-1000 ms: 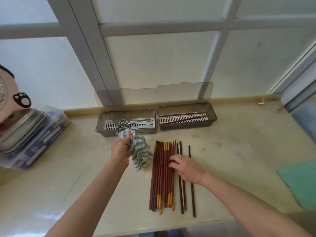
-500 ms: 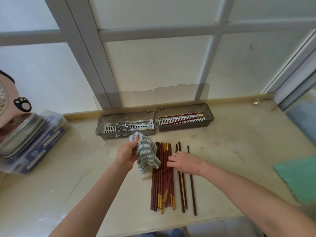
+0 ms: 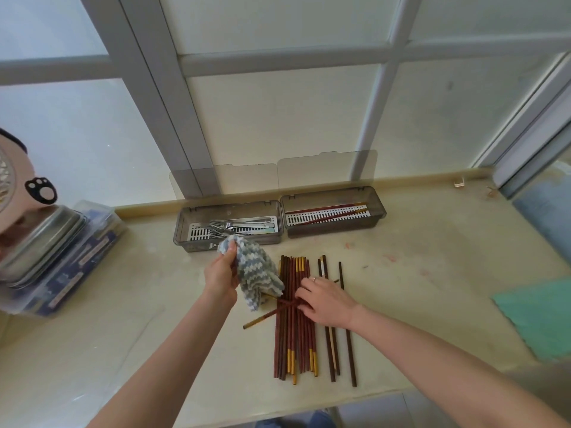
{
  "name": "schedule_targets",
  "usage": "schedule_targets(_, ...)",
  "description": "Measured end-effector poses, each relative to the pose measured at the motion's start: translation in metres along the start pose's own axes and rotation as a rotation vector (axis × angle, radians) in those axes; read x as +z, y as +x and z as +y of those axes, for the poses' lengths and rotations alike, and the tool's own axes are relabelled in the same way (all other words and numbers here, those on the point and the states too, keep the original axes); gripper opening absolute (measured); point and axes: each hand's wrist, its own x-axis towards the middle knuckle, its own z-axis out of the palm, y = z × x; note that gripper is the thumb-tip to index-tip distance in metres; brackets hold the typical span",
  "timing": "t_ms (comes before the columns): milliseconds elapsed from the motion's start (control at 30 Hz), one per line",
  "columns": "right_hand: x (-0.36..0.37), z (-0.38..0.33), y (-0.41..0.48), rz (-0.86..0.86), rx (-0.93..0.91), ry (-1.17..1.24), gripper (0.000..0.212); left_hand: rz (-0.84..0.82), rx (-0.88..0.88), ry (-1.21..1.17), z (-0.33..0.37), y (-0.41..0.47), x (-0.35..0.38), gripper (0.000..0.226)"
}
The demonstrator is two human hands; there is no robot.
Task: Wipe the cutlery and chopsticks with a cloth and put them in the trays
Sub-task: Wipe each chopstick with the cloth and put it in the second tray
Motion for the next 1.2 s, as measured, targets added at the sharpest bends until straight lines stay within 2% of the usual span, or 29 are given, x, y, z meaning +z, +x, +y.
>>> schedule_targets(67, 0.003, -0.009, 0.004, -0.084, 0.089, -0.006, 0.035, 0.014, 0.065, -0.071, 0.003, -0.002, 0.001, 0.015)
schedule_targets(133, 0.002, -0.016, 0.007, -0.104, 0.122, 0.01, 0.031, 0.006, 0.128, -0.131, 0.009, -0.004, 0.002, 0.014)
schedule_targets(267, -0.021, -0.01, 0.015, -0.047, 0.055, 0.043, 0.026, -0.03, 0.218, -0.148, 0.022, 0.001, -0.001, 0.019)
schedule_targets(333, -0.039, -0.003, 0.021, 0.015, -0.014, 0.046, 0.024, -0.098, 0.215, -0.041, 0.024, 0.002, -0.003, 0.019)
schedule_targets(533, -0.075, 0.007, 0.046, 0.345, -0.215, -0.093, 0.025, -0.406, 0.077, 0.576, 0.014, -0.008, 0.007, 0.024)
schedule_targets(667, -0.089, 0.001, 0.053, 0.517, -0.264, -0.197, 0.023, -0.493, 0.096, 0.661, 0.008, -0.011, 0.014, 0.022)
schedule_targets(733, -0.089, -0.002, 0.055, 0.568, -0.242, -0.173, 0.031, -0.536, 0.11, 0.718, 0.007, -0.012, 0.017, 0.021)
schedule_targets(867, -0.089, -0.012, 0.064, 0.574, -0.236, -0.133, 0.046, -0.548, 0.123, 0.7, 0.0, -0.019, 0.025, 0.013)
schedule_targets(933, -0.09, -0.013, 0.063, 0.55, -0.236, -0.09, 0.051, -0.561, 0.111, 0.675, 0.0, -0.02, 0.026, 0.016)
schedule_targets(1033, -0.09, -0.01, 0.059, 0.482, -0.194, 0.076, 0.068, -0.545, 0.093, 0.643, -0.001, -0.022, 0.027, 0.021)
schedule_targets(1100, -0.091, -0.017, 0.06, 0.567, 0.014, 0.328, 0.073, -0.441, 0.102, 0.527, -0.002, -0.022, 0.03, 0.013)
schedule_targets(1167, -0.085, -0.033, 0.06, 0.731, 0.349, 0.859, 0.059, -0.309, 0.12, 0.378, -0.001, -0.018, 0.032, 0.011)
schedule_targets(1200, -0.082, -0.043, 0.059, 0.745, 0.515, 1.167, 0.048, -0.257, 0.129, 0.314, 0.0, -0.015, 0.033, 0.013)
